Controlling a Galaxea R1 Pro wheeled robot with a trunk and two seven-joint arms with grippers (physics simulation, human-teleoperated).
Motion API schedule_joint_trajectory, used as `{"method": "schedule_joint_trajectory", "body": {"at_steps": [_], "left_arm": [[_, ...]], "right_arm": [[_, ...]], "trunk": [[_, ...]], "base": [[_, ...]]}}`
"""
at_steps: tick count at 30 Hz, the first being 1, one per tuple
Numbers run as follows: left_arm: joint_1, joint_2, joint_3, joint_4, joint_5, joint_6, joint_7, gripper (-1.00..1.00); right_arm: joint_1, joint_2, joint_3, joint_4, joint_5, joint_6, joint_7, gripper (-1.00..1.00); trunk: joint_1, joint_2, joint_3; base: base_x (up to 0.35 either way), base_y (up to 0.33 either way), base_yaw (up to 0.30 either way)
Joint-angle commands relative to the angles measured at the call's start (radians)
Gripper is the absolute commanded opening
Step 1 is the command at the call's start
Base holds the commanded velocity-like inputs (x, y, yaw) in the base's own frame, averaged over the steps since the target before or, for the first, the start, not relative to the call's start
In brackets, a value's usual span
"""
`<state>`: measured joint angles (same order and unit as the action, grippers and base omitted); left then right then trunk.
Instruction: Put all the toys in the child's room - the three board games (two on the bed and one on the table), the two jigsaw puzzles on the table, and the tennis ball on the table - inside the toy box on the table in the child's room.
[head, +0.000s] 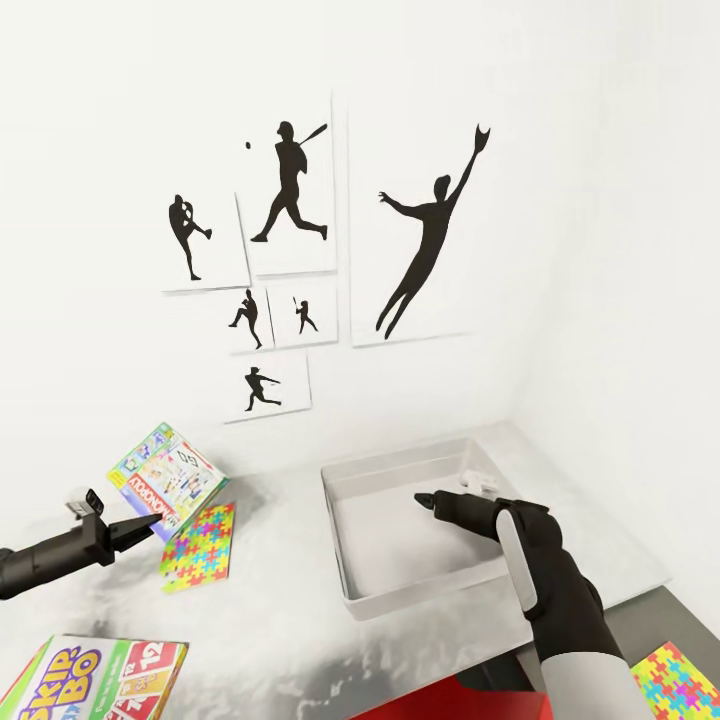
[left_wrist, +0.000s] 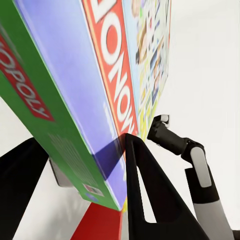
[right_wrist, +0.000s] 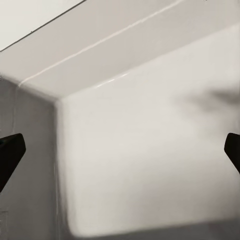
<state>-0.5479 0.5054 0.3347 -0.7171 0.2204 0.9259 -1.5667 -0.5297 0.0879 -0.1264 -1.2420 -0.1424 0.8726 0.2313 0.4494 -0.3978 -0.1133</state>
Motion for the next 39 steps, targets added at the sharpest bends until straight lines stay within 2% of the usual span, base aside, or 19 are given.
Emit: {"method": "schedule_joint_trajectory", "body": {"at_steps": [1, 4, 6, 10, 13, 14, 16, 20, 21, 25, 28, 30, 34, 38, 39], "left_arm": [[-0.002, -0.002, -0.001, -0.001, 0.000, 0.015, -0.004, -1.00], [-0.014, -0.015, -0.005, -0.016, 0.001, 0.030, -0.001, -1.00], [-0.048, -0.034, -0.008, -0.038, -0.002, 0.066, 0.002, -1.00], [-0.130, -0.101, -0.025, -0.054, -0.010, 0.101, 0.078, -1.00], [-0.201, -0.180, -0.043, -0.055, -0.010, 0.112, 0.184, -1.00], [-0.213, -0.192, -0.046, -0.054, -0.010, 0.113, 0.200, -1.00], [-0.255, -0.240, -0.063, -0.049, -0.010, 0.115, 0.264, -1.00], [-0.339, -0.376, -0.098, 0.004, -0.008, 0.112, 0.430, -1.00], [-0.346, -0.392, -0.100, 0.016, -0.008, 0.111, 0.455, -1.00], [-0.383, -0.492, -0.106, 0.102, -0.004, 0.105, 0.637, -1.00], [-0.390, -0.555, -0.107, 0.140, -0.004, 0.084, 0.701, -1.00], [-0.391, -0.576, -0.107, 0.168, -0.004, 0.058, 0.713, -1.00], [-0.393, -0.613, -0.107, 0.286, -0.005, -0.047, 0.724, -1.00], [-0.392, -0.625, -0.108, 0.408, -0.009, -0.168, 0.725, -1.00], [-0.392, -0.626, -0.108, 0.421, -0.009, -0.178, 0.725, -1.00]], "right_arm": [[-0.001, 0.001, -0.003, -0.002, -0.002, 0.006, 0.003, 1.00], [-0.001, 0.001, -0.005, -0.004, -0.004, 0.009, 0.004, 1.00], [-0.001, -0.001, -0.005, -0.006, -0.004, 0.010, 0.005, 1.00], [-0.001, -0.008, -0.004, -0.035, -0.005, 0.021, 0.005, 1.00], [0.011, -0.009, -0.005, -0.089, -0.006, 0.050, 0.005, 1.00], [0.016, -0.009, -0.005, -0.099, -0.006, 0.055, 0.005, 1.00], [0.033, -0.010, -0.006, -0.143, -0.006, 0.070, 0.005, 1.00], [0.052, -0.010, -0.006, -0.196, -0.006, 0.090, 0.028, 1.00], [0.053, -0.010, -0.006, -0.199, -0.006, 0.091, 0.033, 1.00], [0.056, -0.011, -0.010, -0.208, -0.005, 0.097, 0.074, 1.00], [0.057, -0.011, -0.021, -0.210, -0.005, 0.098, 0.088, 1.00], [0.057, -0.011, -0.024, -0.210, -0.005, 0.098, 0.091, 1.00], [0.057, -0.011, -0.028, -0.211, -0.005, 0.101, 0.093, 1.00], [0.057, -0.011, -0.028, -0.211, -0.005, 0.103, 0.094, 1.00], [0.057, -0.011, -0.028, -0.212, -0.005, 0.103, 0.094, 1.00]], "trunk": [[0.001, -0.002, -0.002], [0.001, -0.002, -0.002], [0.001, -0.002, -0.002], [0.001, -0.002, -0.002], [0.001, -0.002, -0.002], [0.001, -0.002, -0.002], [0.001, -0.002, -0.002], [0.001, -0.002, -0.002], [0.001, -0.002, -0.002], [0.001, -0.002, -0.002], [0.001, -0.002, -0.002], [0.001, -0.002, -0.002], [0.001, -0.002, -0.002], [0.001, -0.002, -0.002], [0.001, -0.002, -0.002]], "base": [[0.000, 0.000, 0.000], [0.000, 0.000, 0.000], [0.000, 0.000, 0.000], [0.000, 0.000, 0.000], [0.000, 0.000, 0.000], [0.000, 0.000, 0.000], [0.000, 0.000, 0.000], [0.000, 0.000, 0.000], [0.000, 0.000, 0.000], [0.000, 0.000, 0.000], [0.000, 0.000, 0.000], [0.000, 0.000, 0.000], [0.000, 0.000, 0.000], [0.000, 0.000, 0.000], [0.000, 0.000, 0.000]]}}
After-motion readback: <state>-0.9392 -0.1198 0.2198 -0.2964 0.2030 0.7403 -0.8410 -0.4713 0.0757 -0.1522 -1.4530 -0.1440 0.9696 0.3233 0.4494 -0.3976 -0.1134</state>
